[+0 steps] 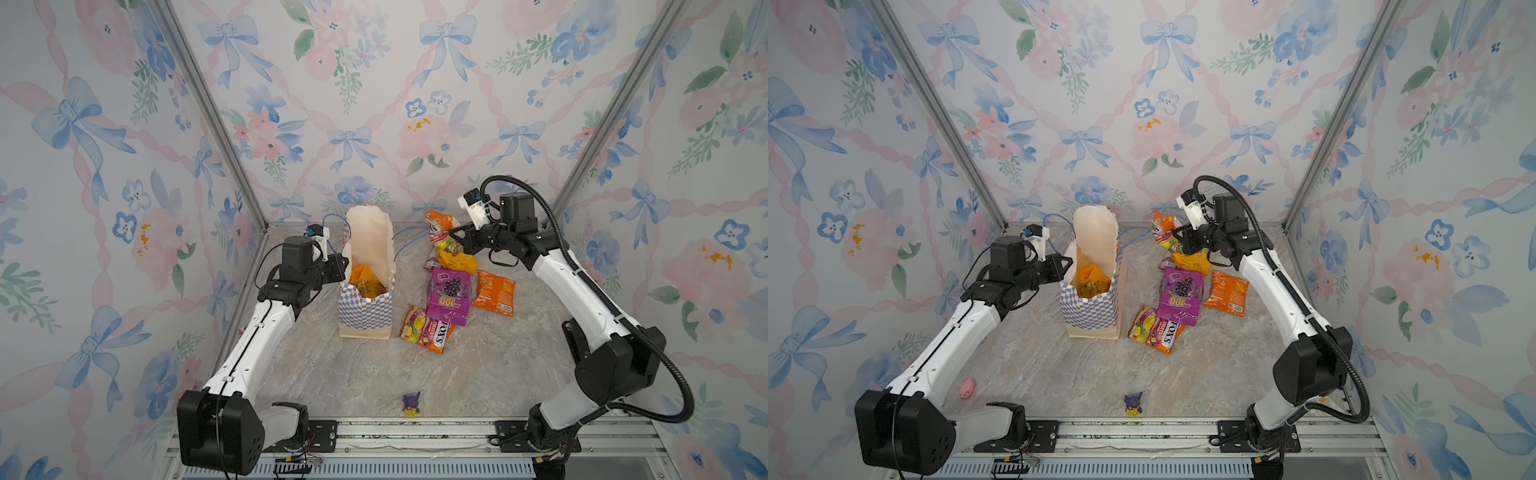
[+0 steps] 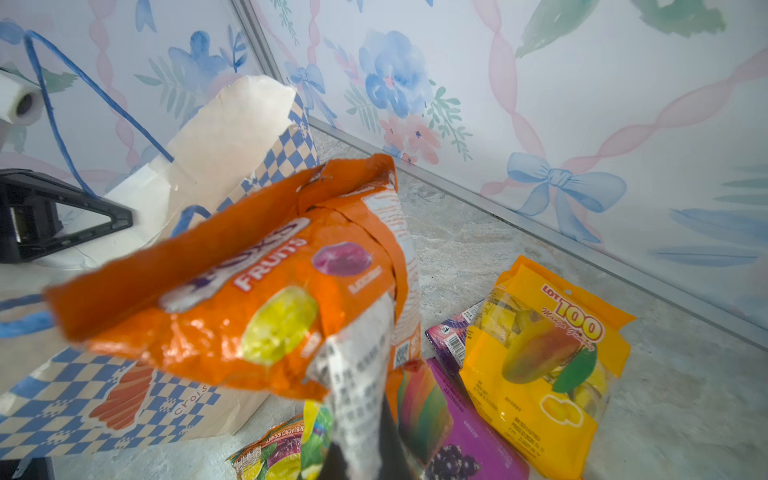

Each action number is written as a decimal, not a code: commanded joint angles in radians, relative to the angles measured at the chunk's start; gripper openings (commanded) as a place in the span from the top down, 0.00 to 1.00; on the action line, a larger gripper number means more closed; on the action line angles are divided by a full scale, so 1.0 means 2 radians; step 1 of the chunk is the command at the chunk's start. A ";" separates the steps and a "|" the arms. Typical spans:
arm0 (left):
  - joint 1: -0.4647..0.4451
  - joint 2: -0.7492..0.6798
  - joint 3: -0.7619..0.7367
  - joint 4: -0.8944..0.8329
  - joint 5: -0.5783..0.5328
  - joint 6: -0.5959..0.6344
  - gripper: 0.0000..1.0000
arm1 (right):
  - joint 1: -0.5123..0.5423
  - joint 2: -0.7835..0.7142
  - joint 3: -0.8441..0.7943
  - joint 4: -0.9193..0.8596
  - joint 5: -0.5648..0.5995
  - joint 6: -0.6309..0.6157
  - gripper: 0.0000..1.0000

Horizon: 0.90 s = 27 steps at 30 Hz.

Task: Place the snacks into the paper bag
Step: 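Lift the orange FOX'S candy bag with the right gripper off the pile, then carry the orange FOX'S bag with the right gripper over the paper bag opening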

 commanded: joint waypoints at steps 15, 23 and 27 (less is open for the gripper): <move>-0.033 0.024 0.014 0.045 0.025 -0.015 1.00 | 0.051 -0.087 0.117 0.016 -0.019 0.076 1.00; -0.048 0.030 0.022 0.052 0.020 -0.020 1.00 | 0.109 -0.057 0.164 0.048 0.005 0.168 1.00; -0.053 0.030 0.024 0.052 0.019 -0.020 1.00 | 0.130 -0.014 0.197 0.043 0.021 0.216 1.00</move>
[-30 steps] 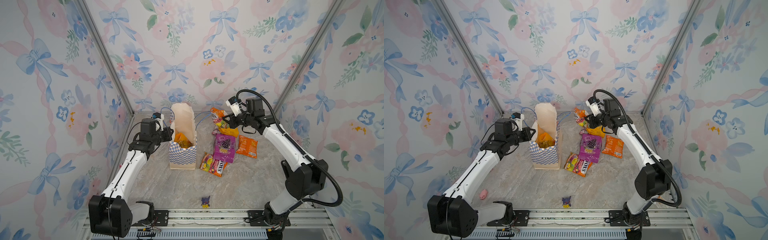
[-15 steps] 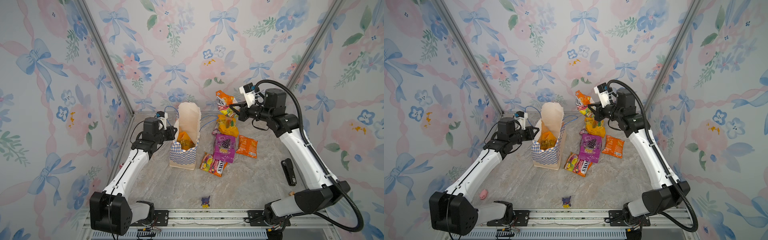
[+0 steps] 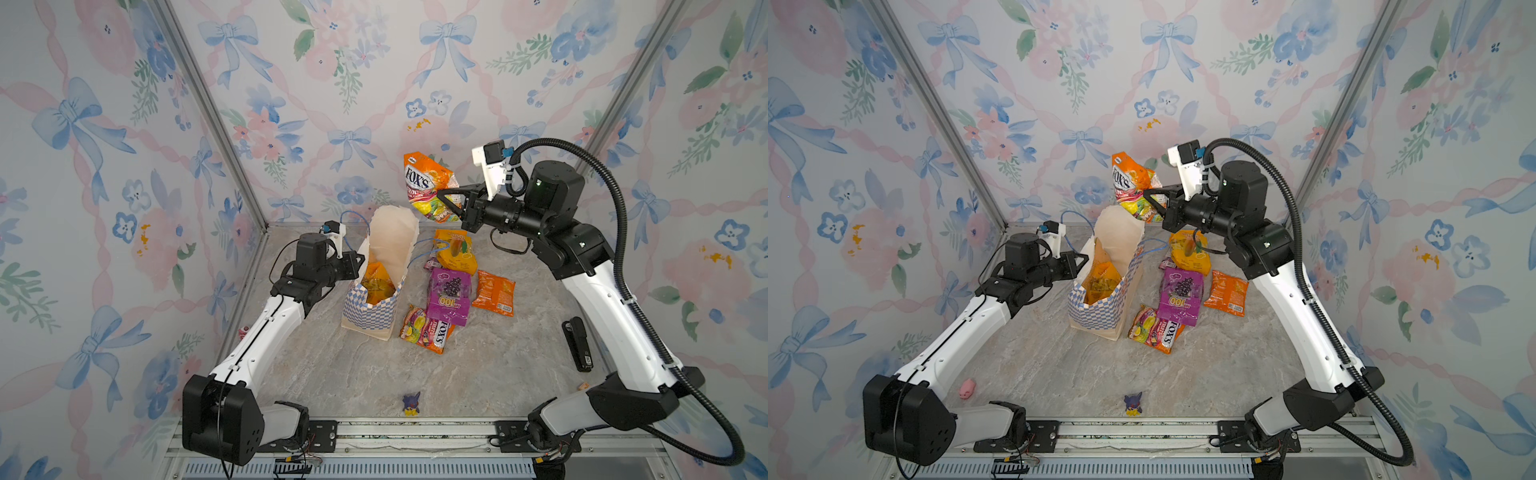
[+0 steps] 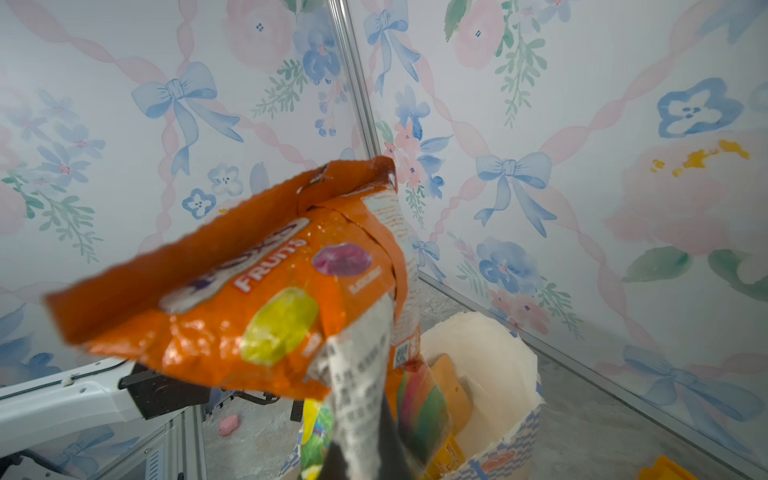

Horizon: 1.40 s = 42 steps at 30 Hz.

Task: Place the snacks into the paper bag
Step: 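Carry the orange FOX'S bag with the right gripper over the paper bag opening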

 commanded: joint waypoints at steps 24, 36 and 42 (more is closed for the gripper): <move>-0.005 -0.013 0.007 0.007 -0.011 0.002 1.00 | 0.028 0.257 0.298 -0.283 0.050 -0.015 1.00; -0.005 -0.011 0.008 0.007 -0.010 0.001 1.00 | 0.035 0.275 0.296 -0.317 0.079 -0.075 1.00; -0.005 -0.012 0.007 0.007 -0.012 0.001 1.00 | 0.049 0.282 0.295 -0.326 0.093 -0.096 1.00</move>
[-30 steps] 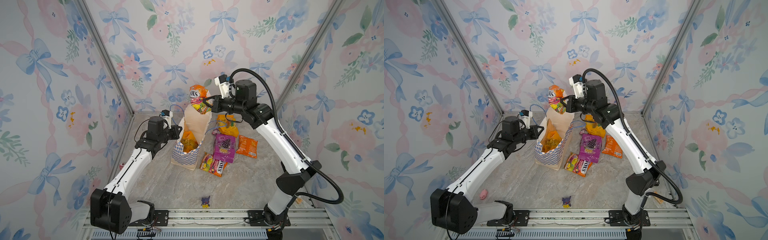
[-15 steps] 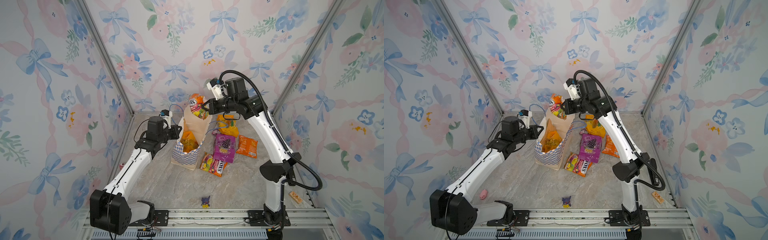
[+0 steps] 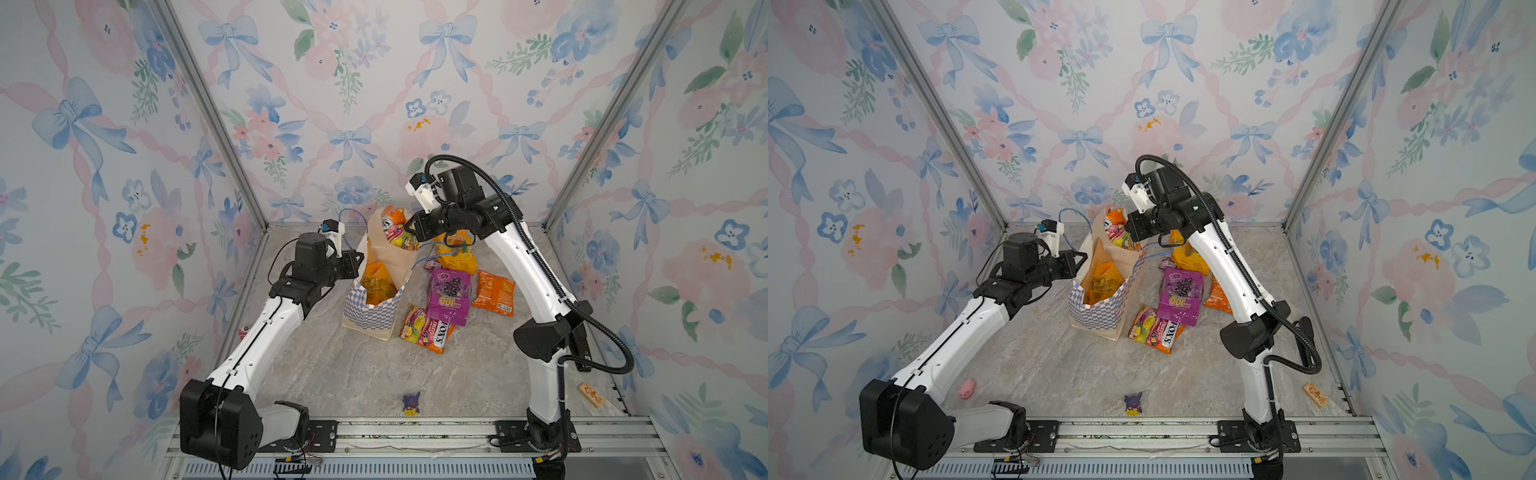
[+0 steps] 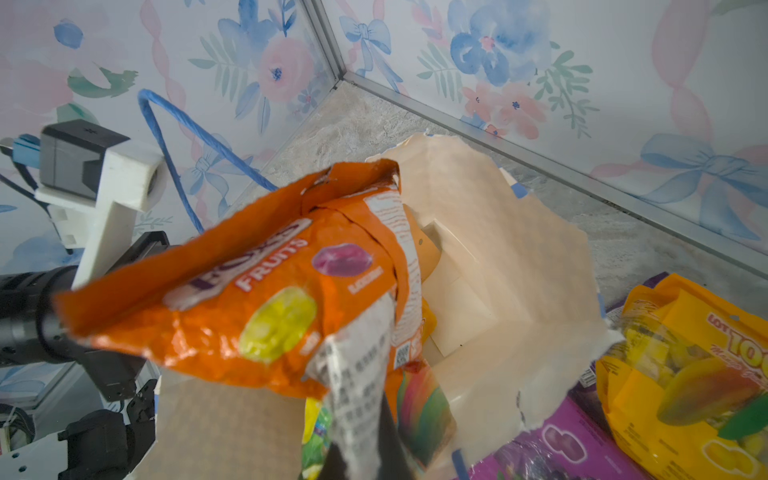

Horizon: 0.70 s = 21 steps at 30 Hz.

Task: Place the snacks into the paper bag
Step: 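Carry the orange FOX'S bag with the right gripper over the paper bag opening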

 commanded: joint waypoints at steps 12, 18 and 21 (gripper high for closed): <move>-0.002 -0.004 0.008 0.007 -0.005 0.003 1.00 | 0.043 -0.001 -0.012 -0.030 0.007 -0.025 0.99; -0.001 -0.003 0.006 0.007 -0.006 0.004 1.00 | 0.061 -0.005 -0.030 -0.037 -0.017 -0.022 0.98; 0.000 -0.004 0.005 0.007 -0.006 0.004 1.00 | 0.070 -0.004 -0.031 -0.040 -0.022 -0.022 0.97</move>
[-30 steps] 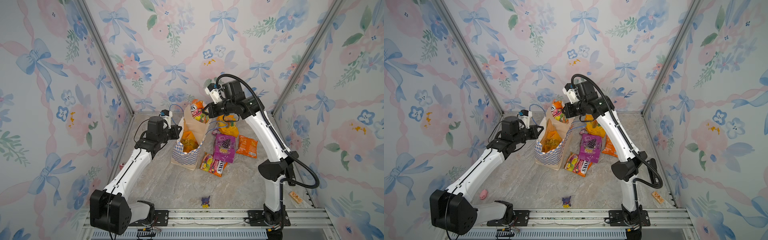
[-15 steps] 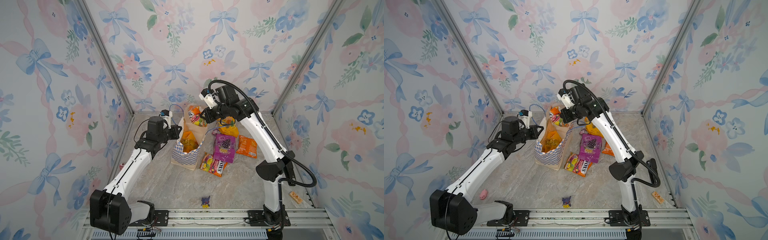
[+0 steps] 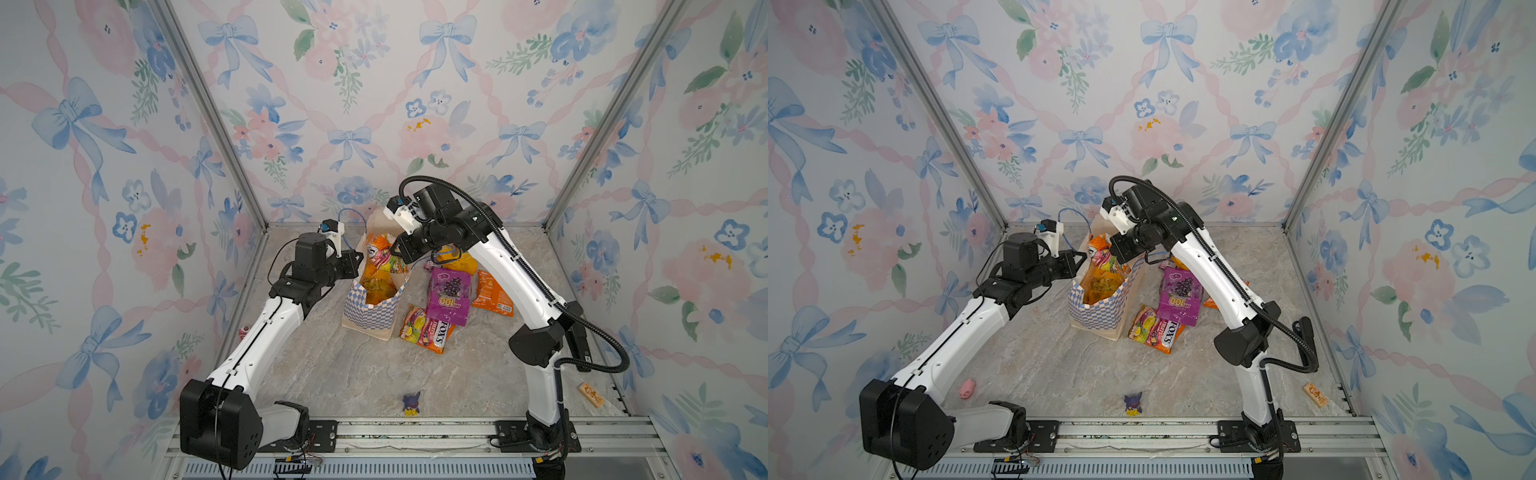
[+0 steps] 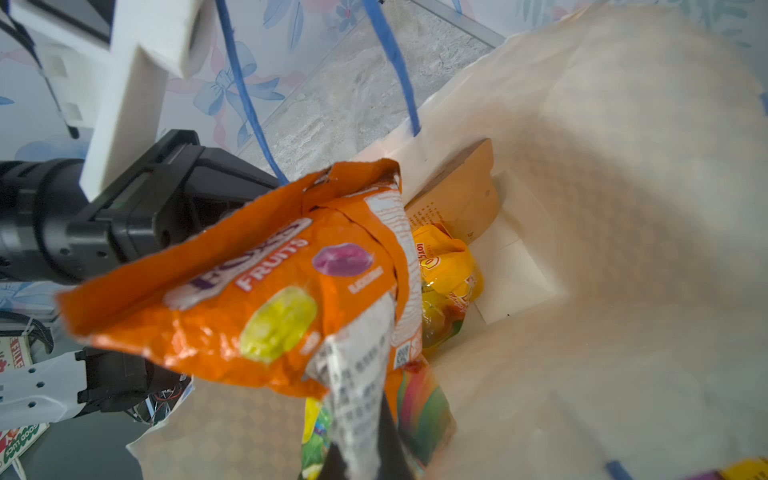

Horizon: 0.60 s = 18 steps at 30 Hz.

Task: Place the snacks into the paper bag
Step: 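Carry the orange FOX'S bag with the right gripper over the paper bag opening, then lower the orange FOX'S bag into the paper bag and open the right gripper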

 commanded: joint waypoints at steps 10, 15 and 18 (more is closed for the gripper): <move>0.013 -0.023 -0.003 0.006 0.004 0.005 0.99 | 0.032 0.000 -0.003 -0.018 -0.033 -0.006 0.95; 0.014 -0.025 -0.006 0.006 0.010 0.004 0.97 | 0.040 0.004 -0.001 -0.028 -0.031 -0.009 0.92; 0.014 -0.024 -0.008 0.007 0.010 0.004 0.97 | 0.042 0.008 0.003 -0.033 -0.032 -0.012 0.92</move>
